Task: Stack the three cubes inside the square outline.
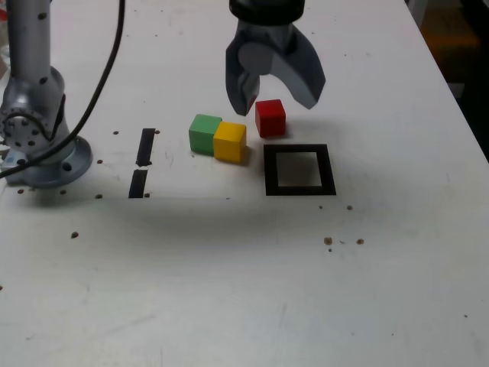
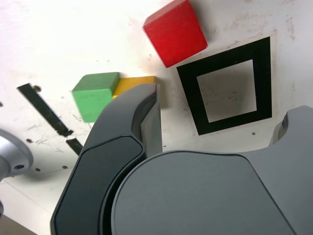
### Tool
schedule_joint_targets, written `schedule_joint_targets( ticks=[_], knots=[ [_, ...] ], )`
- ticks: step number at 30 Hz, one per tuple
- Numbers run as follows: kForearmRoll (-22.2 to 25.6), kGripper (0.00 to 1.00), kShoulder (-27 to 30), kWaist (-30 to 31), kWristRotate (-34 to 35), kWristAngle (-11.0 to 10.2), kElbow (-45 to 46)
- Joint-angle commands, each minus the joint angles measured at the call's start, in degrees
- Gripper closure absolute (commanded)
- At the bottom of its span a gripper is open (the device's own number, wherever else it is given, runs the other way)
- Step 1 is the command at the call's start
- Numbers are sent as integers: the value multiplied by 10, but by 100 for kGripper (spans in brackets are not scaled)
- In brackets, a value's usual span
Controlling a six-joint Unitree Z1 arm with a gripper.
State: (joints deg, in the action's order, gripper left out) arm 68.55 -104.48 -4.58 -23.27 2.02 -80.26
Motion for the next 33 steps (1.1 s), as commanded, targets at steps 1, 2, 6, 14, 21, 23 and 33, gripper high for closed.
schedule_joint_targets(
  ticks=[1, 2, 6, 14, 21, 23, 33],
  knots=[
    [4, 11, 7, -2, 7, -8, -6],
    [6, 11, 7, -2, 10, -11, -7],
    [9, 11, 8, -4, 23, -21, -11],
    [15, 9, -7, -7, 64, -44, -22],
    [14, 10, -30, -19, 75, -40, -25],
    [14, 10, -37, -27, 81, -36, -24],
    [14, 10, -56, -50, 89, -28, -17]
  ],
)
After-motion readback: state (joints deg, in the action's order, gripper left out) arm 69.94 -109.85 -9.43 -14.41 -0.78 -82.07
